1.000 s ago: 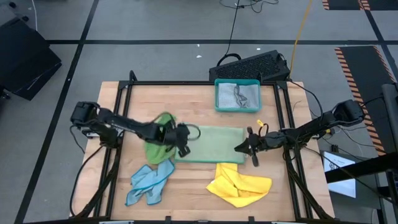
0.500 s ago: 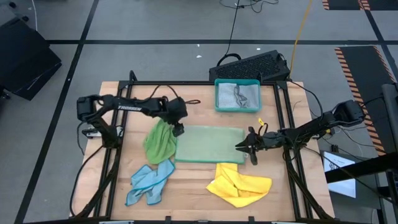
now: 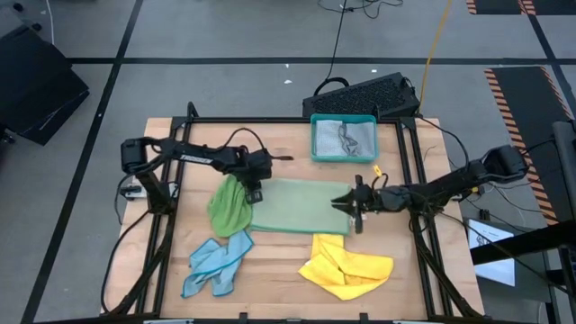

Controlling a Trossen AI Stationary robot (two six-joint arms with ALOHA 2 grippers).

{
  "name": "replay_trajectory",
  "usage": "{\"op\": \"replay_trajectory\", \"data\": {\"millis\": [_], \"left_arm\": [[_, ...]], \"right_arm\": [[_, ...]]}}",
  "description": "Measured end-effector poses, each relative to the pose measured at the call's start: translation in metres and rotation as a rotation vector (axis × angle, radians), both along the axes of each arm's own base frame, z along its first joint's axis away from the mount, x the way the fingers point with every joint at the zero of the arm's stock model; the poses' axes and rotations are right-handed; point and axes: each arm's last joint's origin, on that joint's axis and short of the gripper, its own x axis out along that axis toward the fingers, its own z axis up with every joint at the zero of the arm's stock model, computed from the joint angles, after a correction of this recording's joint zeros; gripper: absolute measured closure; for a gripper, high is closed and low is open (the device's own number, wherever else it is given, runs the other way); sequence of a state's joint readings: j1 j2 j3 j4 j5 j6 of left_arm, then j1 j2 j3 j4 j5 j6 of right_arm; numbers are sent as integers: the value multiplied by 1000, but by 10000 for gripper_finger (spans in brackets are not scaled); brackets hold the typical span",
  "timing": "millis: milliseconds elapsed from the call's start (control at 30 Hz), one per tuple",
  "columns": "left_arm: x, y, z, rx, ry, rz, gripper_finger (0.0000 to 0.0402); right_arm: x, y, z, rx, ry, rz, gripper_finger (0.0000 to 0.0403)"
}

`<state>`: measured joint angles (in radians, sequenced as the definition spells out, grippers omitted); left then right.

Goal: Fold microfiber towels
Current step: Fold the light green microfiber cloth

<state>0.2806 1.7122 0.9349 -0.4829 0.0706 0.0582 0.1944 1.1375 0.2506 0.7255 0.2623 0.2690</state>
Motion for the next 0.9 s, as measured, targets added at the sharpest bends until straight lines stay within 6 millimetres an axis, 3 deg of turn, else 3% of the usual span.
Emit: {"op": "replay_trajectory", "data": {"millis": [67,233,433,567,667,800,900], "left_arm": [[1,-5,12,9,-53,6,386],[-2,-22,36,61,-115,-8,381],[-4,-38,58,78,-206,-15,390],[-4,-48,62,84,-227,-4,385],[-2,-57,62,78,-233,-11,394],[-2,-67,62,80,-233,-9,388],[-2,-72,62,104,-231,-7,383]], "right_arm": [[13,-9,9,25,-6,-57,343],[51,-40,24,32,9,-52,341],[120,-77,26,41,30,202,297],[167,-91,22,42,68,360,250],[197,-99,18,30,140,386,227],[218,-103,10,0,219,417,219],[221,-102,8,9,227,450,227]]}}
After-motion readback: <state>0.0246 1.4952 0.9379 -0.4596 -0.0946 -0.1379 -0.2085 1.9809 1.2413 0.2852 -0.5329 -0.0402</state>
